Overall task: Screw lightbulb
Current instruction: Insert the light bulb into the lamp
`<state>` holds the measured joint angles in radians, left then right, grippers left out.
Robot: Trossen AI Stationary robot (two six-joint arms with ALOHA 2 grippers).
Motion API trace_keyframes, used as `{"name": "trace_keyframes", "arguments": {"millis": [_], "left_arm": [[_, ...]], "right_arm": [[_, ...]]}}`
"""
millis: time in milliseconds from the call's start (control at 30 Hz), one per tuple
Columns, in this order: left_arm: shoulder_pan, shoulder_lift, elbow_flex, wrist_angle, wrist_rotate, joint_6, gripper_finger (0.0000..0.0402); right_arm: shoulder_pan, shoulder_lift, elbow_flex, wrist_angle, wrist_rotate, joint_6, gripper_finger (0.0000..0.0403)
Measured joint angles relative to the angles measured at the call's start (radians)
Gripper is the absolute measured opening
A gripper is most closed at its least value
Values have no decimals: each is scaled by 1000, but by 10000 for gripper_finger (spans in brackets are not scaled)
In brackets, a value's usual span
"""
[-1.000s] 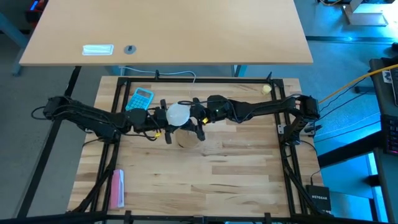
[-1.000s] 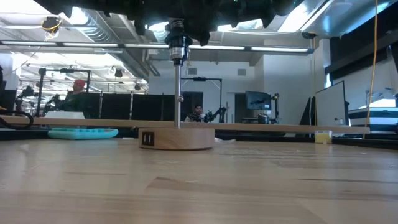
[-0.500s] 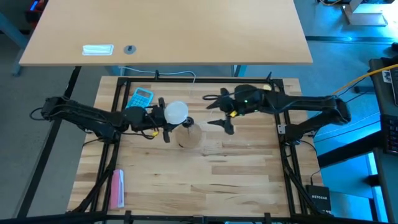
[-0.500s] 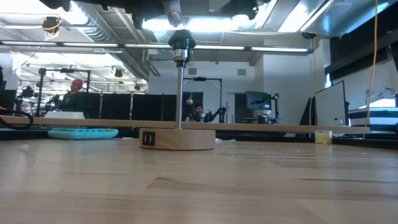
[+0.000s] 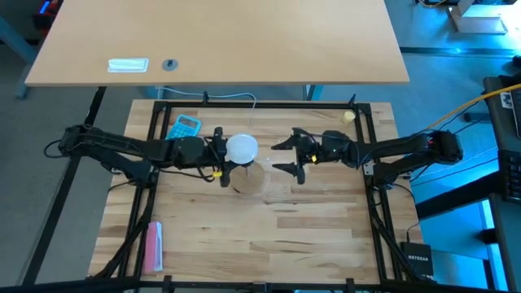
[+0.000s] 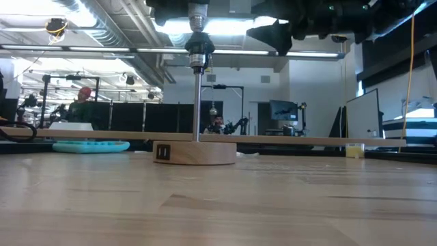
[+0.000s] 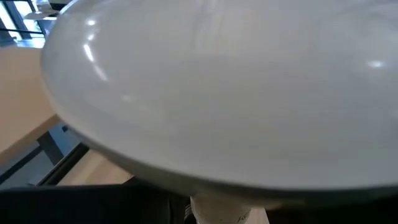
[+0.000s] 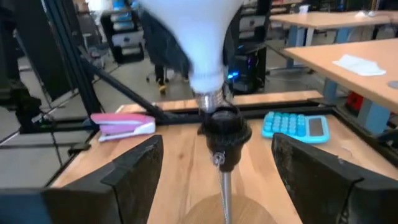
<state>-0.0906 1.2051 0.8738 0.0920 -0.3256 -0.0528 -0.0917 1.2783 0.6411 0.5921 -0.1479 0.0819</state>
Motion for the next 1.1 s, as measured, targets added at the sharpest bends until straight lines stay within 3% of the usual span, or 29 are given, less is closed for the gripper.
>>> {"name": "trace_keyframes", "arguments": {"millis": [300, 633, 867, 1100], "left_arm": [[0, 3, 3, 4, 0, -28, 137], [-1, 3, 3, 4, 0, -27, 137], [-1, 3, 3, 4, 4, -29, 141], [-1, -2, 3, 9, 25, -33, 140]], "right_arm": [[0, 37, 64, 71, -1, 68, 303], [0, 241, 292, 87, -68, 70, 303], [0, 339, 446, -67, -100, 25, 303], [1, 376, 504, -75, -121, 10, 299]]}}
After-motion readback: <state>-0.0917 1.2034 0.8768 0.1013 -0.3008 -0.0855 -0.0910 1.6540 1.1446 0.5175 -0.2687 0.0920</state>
